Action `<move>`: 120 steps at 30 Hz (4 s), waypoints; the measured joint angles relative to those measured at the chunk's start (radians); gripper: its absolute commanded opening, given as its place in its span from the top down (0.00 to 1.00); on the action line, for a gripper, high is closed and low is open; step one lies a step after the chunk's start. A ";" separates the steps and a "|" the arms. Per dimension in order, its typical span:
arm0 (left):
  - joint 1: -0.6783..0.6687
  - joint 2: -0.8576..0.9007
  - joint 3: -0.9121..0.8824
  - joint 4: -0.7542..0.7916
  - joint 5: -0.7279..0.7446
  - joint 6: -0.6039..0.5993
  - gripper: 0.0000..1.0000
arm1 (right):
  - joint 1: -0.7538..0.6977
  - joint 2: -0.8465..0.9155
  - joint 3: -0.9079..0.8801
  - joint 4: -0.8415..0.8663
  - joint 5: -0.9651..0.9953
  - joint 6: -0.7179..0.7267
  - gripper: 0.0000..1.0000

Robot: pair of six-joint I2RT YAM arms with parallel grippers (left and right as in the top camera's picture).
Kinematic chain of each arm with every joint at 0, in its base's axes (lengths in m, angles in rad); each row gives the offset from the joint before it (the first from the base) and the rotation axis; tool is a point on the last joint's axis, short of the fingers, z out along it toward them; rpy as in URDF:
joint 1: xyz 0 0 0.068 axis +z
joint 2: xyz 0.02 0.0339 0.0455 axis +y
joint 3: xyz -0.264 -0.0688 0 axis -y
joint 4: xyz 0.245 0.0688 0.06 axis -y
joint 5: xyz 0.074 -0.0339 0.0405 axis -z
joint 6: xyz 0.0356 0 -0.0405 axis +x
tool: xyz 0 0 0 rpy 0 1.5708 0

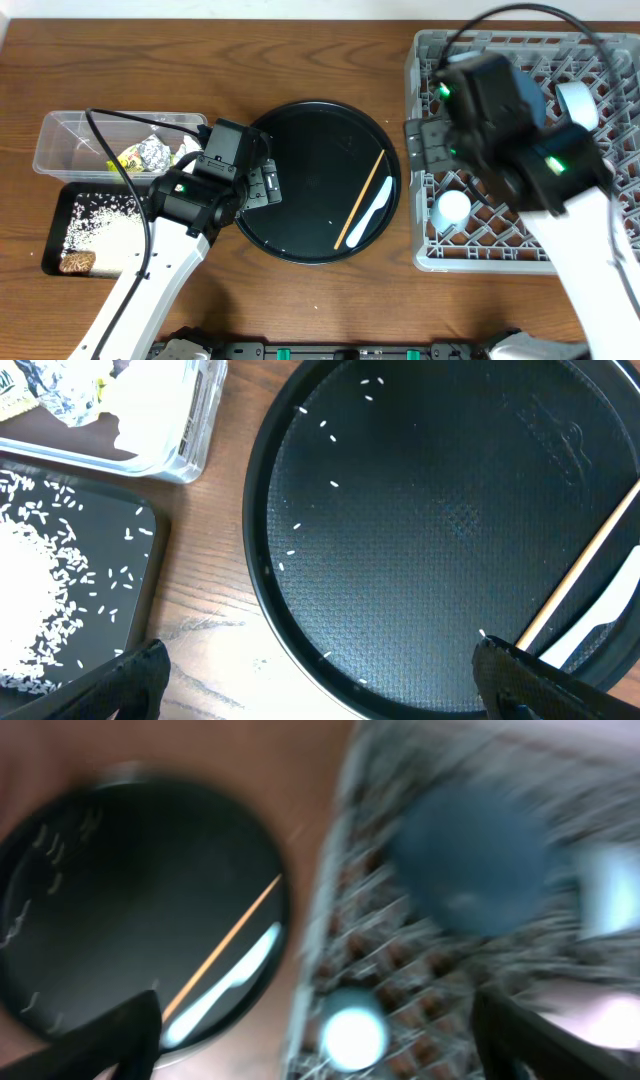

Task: Sort waste into correct bins and load items into the dishwasher rack

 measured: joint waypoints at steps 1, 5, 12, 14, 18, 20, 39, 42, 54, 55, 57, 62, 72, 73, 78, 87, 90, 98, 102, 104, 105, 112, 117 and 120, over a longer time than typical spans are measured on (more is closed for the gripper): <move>0.000 0.000 0.000 0.001 0.000 0.000 0.02 | -0.010 0.025 -0.022 0.000 -0.058 0.004 0.19; 0.000 0.000 0.000 0.000 0.000 0.000 0.02 | -0.011 0.103 -0.098 0.000 -0.217 0.023 0.20; 0.000 0.000 0.000 0.000 0.000 0.000 0.02 | 0.061 0.179 -0.262 0.130 -0.294 0.155 0.46; 0.000 0.000 0.000 0.001 0.000 0.000 0.02 | 0.081 0.203 -0.303 0.191 -0.299 0.212 0.50; 0.000 0.000 0.000 0.000 0.000 0.000 0.02 | 0.130 0.267 -0.361 0.282 -0.277 0.351 0.47; 0.000 0.000 0.000 0.000 0.000 0.000 0.02 | 0.158 0.301 -0.368 0.296 -0.241 0.420 0.47; 0.000 0.000 0.000 0.000 0.000 0.000 0.02 | 0.271 0.499 -0.373 0.322 -0.012 0.907 0.60; 0.000 0.000 0.000 0.000 0.000 0.000 0.02 | 0.259 0.499 -0.376 0.325 -0.007 0.933 0.61; 0.000 0.000 0.000 0.000 0.000 0.000 0.02 | 0.216 0.499 -0.418 0.338 -0.016 1.002 0.63; 0.000 0.000 0.000 0.000 0.000 0.000 0.02 | 0.217 0.499 -0.419 0.341 -0.017 1.004 0.64; 0.000 0.000 0.000 0.000 0.000 0.000 0.02 | 0.218 0.499 -0.419 0.354 -0.023 1.006 0.64; 0.000 0.000 0.000 0.000 0.000 0.000 0.02 | 0.219 0.499 -0.441 0.392 -0.029 1.024 0.72; 0.000 0.000 0.000 0.000 0.000 0.000 0.02 | 0.220 0.470 -0.531 0.478 -0.032 1.101 0.86; 0.000 0.000 0.000 0.000 0.000 0.000 0.02 | 0.220 0.470 -0.533 0.484 -0.033 1.104 0.92; 0.000 0.000 0.000 0.000 0.000 0.000 0.02 | 0.220 0.466 -0.535 0.490 -0.031 1.101 0.99; 0.000 0.000 0.000 0.000 0.000 0.000 0.02 | 0.210 0.459 -0.525 0.487 -0.026 0.973 0.99; 0.000 0.000 0.000 0.000 0.000 0.000 0.02 | 0.196 0.428 -0.504 0.484 -0.030 0.893 0.99; 0.000 0.000 0.000 0.000 0.000 0.000 0.02 | 0.116 0.131 -0.431 0.381 -0.038 0.636 0.99; 0.000 0.000 0.000 0.000 0.000 0.000 0.02 | 0.024 -0.005 -0.428 0.226 -0.050 0.456 0.99; 0.000 0.000 0.000 0.000 0.000 0.000 0.02 | -0.031 -0.043 -0.427 0.161 -0.055 0.381 0.99; 0.000 0.000 0.000 0.000 0.000 0.000 0.02 | -0.066 -0.061 -0.427 0.126 -0.055 0.343 0.99; 0.000 0.000 0.000 0.000 0.000 0.000 0.02 | -0.351 -0.104 -0.427 0.027 -0.053 0.120 0.99; 0.000 0.000 0.000 0.000 0.000 0.000 0.02 | -0.440 -0.103 -0.427 0.071 -0.162 0.027 0.99; 0.000 0.000 0.000 0.000 0.000 0.000 0.02 | -0.436 -0.099 -0.427 0.107 -0.255 0.003 0.99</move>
